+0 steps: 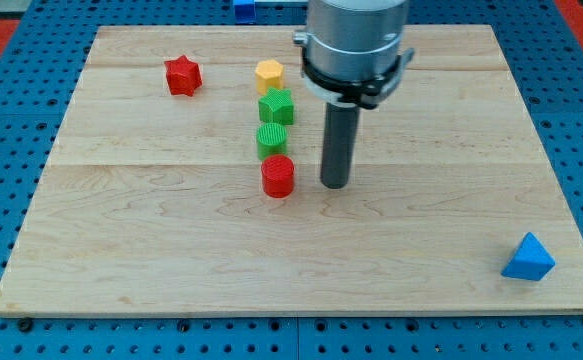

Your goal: Move the blue triangle closer to the red circle

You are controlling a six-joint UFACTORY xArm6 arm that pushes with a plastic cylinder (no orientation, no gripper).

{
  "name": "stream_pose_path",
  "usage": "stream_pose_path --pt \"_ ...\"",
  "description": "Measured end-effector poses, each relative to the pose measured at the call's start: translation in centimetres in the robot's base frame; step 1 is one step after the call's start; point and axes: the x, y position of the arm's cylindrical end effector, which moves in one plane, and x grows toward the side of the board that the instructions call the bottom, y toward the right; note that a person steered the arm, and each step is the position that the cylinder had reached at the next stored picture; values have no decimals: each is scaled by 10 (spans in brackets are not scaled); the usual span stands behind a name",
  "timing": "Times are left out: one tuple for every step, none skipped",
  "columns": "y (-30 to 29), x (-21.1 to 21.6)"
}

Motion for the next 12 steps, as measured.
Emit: stream_pose_path --pt "-20 0" --pt "-18 0" --pt "48 0" --pt "165 1" --pt "267 61" --pt "272 121" --pt "242 130" --pt "208 109" --pt "208 77" --pt "148 87" --pt "224 94" --pt "240 120"
